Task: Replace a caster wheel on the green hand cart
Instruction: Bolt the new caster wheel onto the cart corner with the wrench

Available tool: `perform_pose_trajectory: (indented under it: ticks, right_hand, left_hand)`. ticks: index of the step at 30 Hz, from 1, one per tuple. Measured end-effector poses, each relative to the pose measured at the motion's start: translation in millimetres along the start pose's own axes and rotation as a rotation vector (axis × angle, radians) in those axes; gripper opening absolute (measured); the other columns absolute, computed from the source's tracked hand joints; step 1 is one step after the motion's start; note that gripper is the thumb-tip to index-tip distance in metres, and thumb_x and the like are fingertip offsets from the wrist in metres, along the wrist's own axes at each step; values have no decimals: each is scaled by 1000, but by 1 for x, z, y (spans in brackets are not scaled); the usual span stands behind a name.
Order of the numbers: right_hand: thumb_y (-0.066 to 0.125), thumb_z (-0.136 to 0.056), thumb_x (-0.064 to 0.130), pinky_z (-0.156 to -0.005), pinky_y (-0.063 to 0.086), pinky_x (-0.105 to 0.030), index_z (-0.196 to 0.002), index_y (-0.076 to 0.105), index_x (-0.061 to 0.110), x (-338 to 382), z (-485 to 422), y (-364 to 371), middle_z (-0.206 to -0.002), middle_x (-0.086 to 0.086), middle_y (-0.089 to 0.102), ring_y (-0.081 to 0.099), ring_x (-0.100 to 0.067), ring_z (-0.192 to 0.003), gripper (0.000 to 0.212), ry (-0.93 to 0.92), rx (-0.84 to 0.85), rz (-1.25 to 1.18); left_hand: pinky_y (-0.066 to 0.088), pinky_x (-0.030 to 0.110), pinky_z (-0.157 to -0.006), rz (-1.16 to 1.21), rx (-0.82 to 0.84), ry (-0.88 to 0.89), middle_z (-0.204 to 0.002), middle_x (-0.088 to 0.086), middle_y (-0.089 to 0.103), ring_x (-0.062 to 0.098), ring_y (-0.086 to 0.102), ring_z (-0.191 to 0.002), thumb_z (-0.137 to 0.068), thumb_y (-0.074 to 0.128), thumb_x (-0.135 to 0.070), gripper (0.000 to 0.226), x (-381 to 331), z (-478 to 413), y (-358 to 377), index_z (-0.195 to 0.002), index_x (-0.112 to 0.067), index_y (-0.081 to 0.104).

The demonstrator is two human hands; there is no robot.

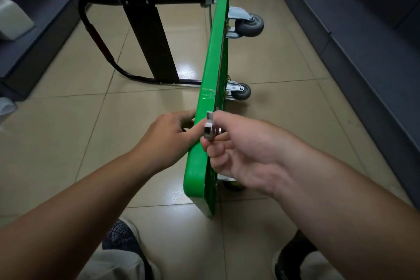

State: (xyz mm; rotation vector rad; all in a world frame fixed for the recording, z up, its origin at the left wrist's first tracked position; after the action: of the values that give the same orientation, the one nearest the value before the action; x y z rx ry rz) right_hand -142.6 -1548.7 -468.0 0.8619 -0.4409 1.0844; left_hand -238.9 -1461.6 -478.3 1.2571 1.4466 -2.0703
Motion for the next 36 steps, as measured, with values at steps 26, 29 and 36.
perform_pose_trajectory:
  ticks: [26,29,36]
  right_hand:
    - [67,-97,11,-80,51,-19,-157,38,23,-68,2,-72,-105,21,51,50,5,-85,67,-1149,-215,889]
    - [64,-98,6,-79,56,-34,-157,36,22,-66,-6,-67,-109,-2,65,64,-18,-84,67,-1213,-222,906]
    - [60,-101,3,-83,57,-40,-151,43,10,-71,-16,-71,-106,-9,67,68,-27,-88,53,-1286,-248,948]
  left_hand:
    - [54,9,-62,162,8,-45,-92,-22,78,-1,75,-85,-93,61,-49,18,-5,4,8,-104,-40,71]
    - [55,10,-63,189,2,-50,-92,-17,79,2,76,-84,-94,62,-45,20,-7,5,8,-108,-36,73]
    - [53,9,-59,172,-27,-63,-89,-16,79,2,76,-80,-92,61,-47,21,-10,5,6,-104,-35,74]
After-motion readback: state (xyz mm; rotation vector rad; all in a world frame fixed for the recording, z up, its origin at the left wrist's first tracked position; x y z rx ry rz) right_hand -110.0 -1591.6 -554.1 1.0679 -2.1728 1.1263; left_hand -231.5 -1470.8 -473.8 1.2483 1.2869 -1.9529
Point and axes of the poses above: each hand's wrist, its own z-axis away from the middle knuckle, its own y-axis out of the palm, x = y × z, the point moved 9 cm from there along -z, towards the middle knuckle
